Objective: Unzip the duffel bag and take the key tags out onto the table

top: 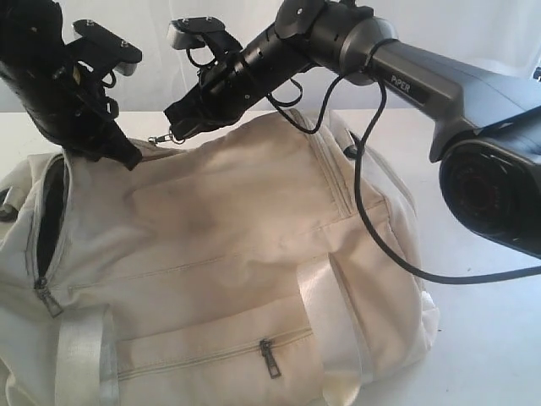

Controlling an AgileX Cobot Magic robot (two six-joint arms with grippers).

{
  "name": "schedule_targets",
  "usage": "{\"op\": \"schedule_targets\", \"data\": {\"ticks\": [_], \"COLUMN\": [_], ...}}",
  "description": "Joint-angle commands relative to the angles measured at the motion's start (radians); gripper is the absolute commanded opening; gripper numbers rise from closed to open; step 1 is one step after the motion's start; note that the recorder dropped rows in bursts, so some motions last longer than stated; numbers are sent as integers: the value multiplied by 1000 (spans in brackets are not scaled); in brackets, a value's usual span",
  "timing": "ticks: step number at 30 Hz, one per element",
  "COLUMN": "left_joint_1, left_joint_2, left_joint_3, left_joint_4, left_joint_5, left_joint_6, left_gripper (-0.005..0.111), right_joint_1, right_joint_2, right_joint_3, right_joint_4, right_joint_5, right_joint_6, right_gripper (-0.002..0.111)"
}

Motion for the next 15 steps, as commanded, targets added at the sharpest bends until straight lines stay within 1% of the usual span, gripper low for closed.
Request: {"op": "schedule_targets", "data": {"ticks": [1,5,15], "left_joint_1": [2,2,2], "left_joint_2": [-42,-66,-64], "left_joint_3": [-4,-4,-4], "left_joint_4": [11,11,11], "left_joint_5": [79,106,143], "left_joint_6": [-2,2,2], "left_gripper": [0,0,0], "right_joint_1": [-4,-22,-80], "right_joint_2": [-23,-49,-71], "right_joint_3": [-11,-11,-11], "right_joint_4": [-70,-74,-91], "right_joint_5": [-7,-9,26], "right_joint_6": [21,24,53], "right_gripper": [0,0,0]}}
